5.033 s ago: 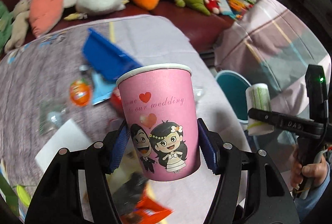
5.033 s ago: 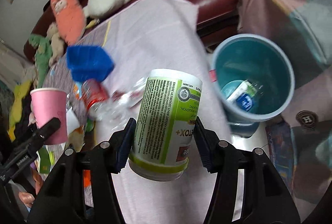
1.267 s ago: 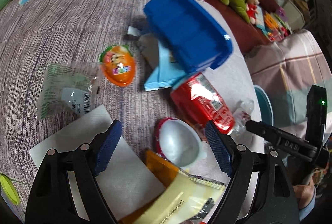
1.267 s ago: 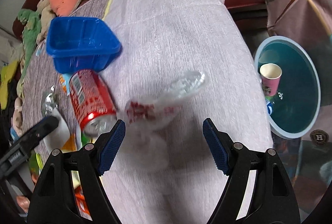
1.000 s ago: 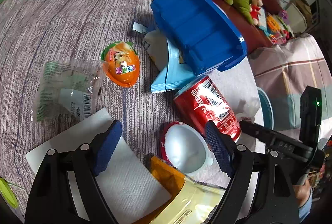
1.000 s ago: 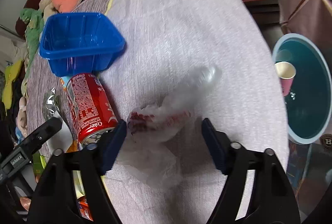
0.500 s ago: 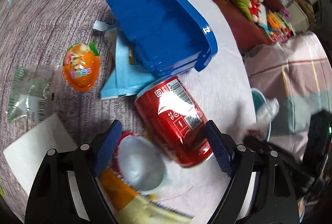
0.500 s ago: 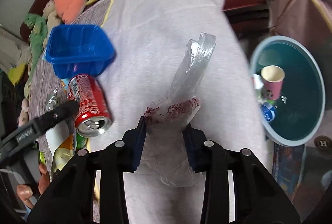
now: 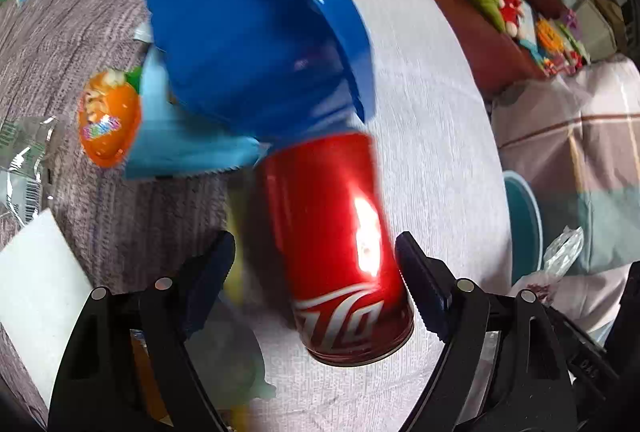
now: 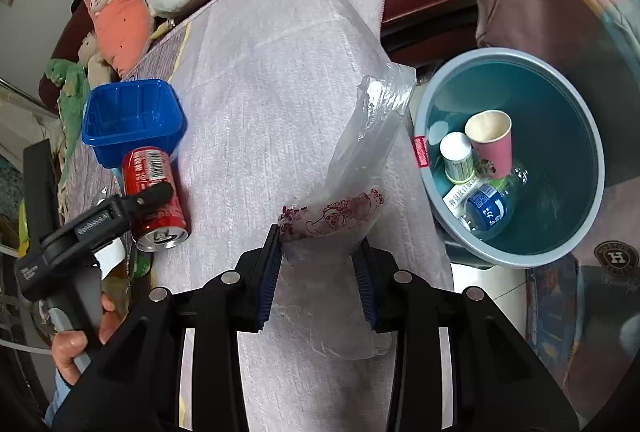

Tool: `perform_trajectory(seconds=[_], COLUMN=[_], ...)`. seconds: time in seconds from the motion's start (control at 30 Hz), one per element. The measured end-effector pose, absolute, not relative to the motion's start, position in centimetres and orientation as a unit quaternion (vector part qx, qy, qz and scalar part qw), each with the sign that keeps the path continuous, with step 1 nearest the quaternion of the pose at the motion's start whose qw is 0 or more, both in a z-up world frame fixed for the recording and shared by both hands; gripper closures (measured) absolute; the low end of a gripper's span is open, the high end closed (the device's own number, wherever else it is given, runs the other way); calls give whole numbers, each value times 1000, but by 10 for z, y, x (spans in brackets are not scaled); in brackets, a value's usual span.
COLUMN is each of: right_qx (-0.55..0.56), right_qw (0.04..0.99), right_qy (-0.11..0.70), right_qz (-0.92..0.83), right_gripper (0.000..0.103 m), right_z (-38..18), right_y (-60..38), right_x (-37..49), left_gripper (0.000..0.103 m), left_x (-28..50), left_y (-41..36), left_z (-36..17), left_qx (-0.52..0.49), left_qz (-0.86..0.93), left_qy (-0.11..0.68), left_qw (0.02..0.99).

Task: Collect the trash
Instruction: 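Grasp the red cola can with the left tool while the right tool grasps the plastic bag, then drop the cola can into the bin with the left tool while the right tool holds the bag above it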

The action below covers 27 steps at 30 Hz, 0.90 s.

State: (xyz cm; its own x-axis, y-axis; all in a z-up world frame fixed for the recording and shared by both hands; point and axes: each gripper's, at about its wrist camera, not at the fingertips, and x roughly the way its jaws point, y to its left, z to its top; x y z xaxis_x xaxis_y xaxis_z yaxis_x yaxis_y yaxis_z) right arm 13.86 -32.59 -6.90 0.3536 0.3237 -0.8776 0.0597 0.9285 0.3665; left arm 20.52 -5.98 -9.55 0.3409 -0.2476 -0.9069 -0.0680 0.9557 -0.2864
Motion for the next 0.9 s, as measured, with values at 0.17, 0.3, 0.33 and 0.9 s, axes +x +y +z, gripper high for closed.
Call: perform_trajectory(seconds=[0.17, 0.3, 0.33, 0.9], right_qx=[183, 186, 187, 238], right_qw=[802, 805, 806, 836], right_qy=[563, 557, 556, 492], right_qz=[78, 82, 83, 37], right_gripper=[69, 69, 69, 69], right_z=[-74, -73, -72, -40], right_y=[-337, -343, -344, -427], right_x=[133, 127, 126, 101], left_gripper=[48, 48, 48, 48], left_x=[200, 192, 189, 162], left_y=[-79, -95, -99, -185], left_z=[-95, -88, -85, -34], left_qx=[-92, -57, -47, 28], left_qz=[-62, -72, -73, -163], left_qy=[568, 556, 551, 509], left_qw=[816, 826, 830, 845])
